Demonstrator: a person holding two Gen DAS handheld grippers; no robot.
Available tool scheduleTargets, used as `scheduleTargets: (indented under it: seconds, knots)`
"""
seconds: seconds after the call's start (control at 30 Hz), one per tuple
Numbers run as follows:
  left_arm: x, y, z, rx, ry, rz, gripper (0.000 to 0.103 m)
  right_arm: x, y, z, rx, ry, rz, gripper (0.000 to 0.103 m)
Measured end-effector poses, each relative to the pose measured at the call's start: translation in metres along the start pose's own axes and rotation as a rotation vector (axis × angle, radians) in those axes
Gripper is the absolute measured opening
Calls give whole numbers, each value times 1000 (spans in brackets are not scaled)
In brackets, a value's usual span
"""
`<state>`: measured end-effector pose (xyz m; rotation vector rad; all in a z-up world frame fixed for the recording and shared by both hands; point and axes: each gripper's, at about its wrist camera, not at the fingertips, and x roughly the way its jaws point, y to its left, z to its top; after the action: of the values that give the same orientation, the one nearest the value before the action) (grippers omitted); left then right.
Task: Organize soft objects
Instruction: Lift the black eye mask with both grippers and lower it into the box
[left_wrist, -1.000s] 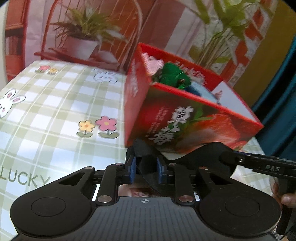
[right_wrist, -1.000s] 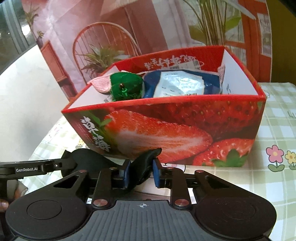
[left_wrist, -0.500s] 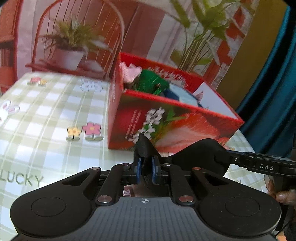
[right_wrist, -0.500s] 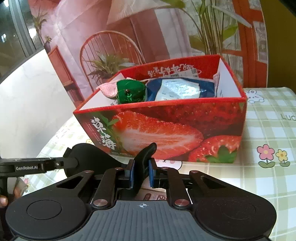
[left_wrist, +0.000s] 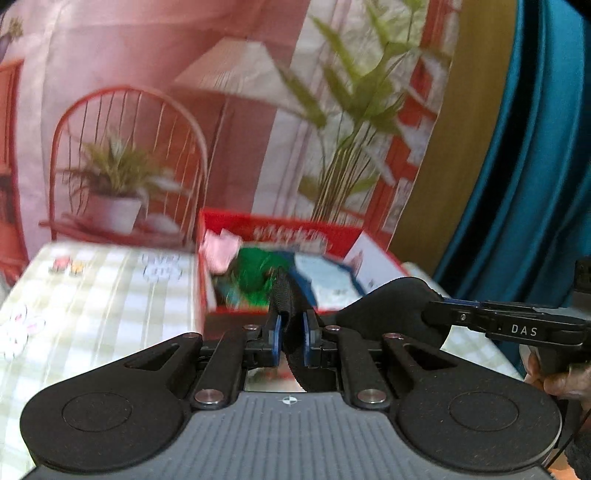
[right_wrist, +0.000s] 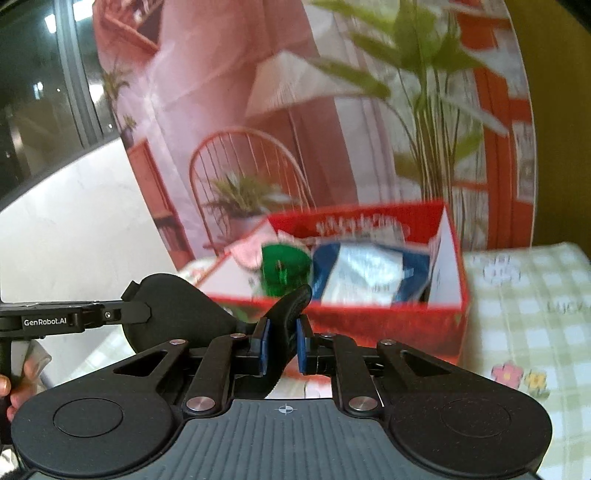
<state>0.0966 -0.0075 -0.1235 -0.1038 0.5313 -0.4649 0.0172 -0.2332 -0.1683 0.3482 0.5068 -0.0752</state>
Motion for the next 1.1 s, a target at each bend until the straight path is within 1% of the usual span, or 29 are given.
scheduleTargets:
  seconds: [0.23,0.4,0.57,0.73,0.93,1.1]
  knots:
    - [11,-17,29,55,-76,4,12,-2,-1,39,-67,-69,-33,13]
    - [40,-17,44,51,-80,17,12,13,-7,61,-99,-93,-73,13]
    - [79,-13,45,95,-24,52,12,38,-17,65,-127,-74,-120,13]
    - [113,-4,39,112,57,82,12,67,-31,54,-122,-21,-166,13]
    - [138,-2,28,138,141,87,12,90,-38,38,-130,47,-193,13]
    - [154,5,27,122,186,99,13,101,-47,34,-101,81,-209,13]
